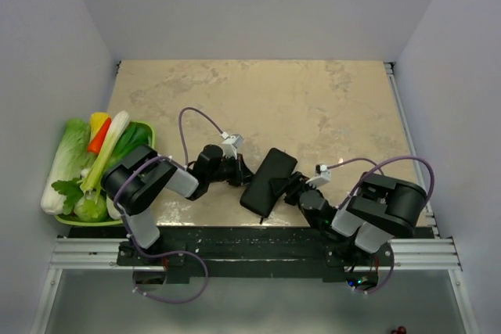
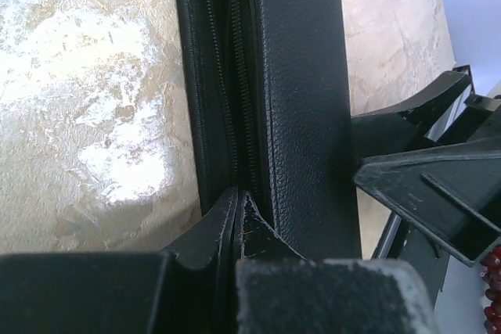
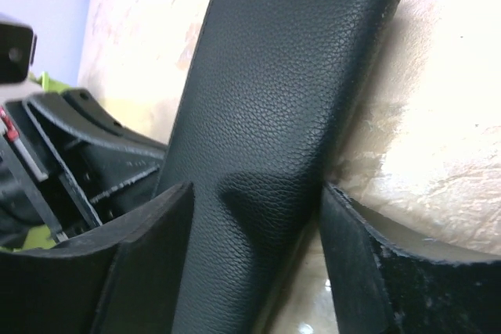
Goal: Sort the hair-cutting tools
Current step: Zip the hairdressing tool bag at the center of the board.
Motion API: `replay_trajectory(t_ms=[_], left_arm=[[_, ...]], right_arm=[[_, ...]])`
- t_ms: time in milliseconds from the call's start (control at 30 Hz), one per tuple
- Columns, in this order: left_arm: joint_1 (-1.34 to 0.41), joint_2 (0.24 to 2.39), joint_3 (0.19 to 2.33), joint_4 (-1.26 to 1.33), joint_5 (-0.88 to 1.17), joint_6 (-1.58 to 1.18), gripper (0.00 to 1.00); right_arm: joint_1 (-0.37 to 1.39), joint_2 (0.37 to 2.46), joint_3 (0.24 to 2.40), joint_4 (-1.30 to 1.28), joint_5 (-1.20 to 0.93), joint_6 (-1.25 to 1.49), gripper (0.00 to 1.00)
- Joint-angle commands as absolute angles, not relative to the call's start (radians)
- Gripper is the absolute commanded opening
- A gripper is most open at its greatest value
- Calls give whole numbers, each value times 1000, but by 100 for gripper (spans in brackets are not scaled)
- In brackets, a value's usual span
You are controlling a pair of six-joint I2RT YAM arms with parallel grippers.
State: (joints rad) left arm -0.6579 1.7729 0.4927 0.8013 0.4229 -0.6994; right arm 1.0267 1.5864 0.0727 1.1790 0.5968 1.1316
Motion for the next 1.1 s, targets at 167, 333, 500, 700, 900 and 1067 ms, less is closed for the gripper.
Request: replay_trajectory(t_ms=[167, 333, 500, 700, 900, 1067], left_arm=[[-718, 1901, 515, 891, 497, -735, 0], [-718, 1899, 506, 888, 499, -723, 0], [-718, 1899, 506, 894, 514, -721, 0], [-719, 1879, 500, 900, 543, -715, 0], [-721, 1859, 489, 917, 575, -713, 0], [-721, 1662, 497, 741, 534, -675, 0]], right_arm=[[1034, 1962, 107, 1769, 198, 1046, 58], [1028, 1910, 123, 1758, 160, 893, 56], [1003, 1781, 158, 1600, 94, 813, 30], [1003, 1559, 190, 1360, 74, 678, 0], [1003, 1185, 238, 1036, 78, 574, 0], [1005, 889, 360, 626, 156, 462, 0]])
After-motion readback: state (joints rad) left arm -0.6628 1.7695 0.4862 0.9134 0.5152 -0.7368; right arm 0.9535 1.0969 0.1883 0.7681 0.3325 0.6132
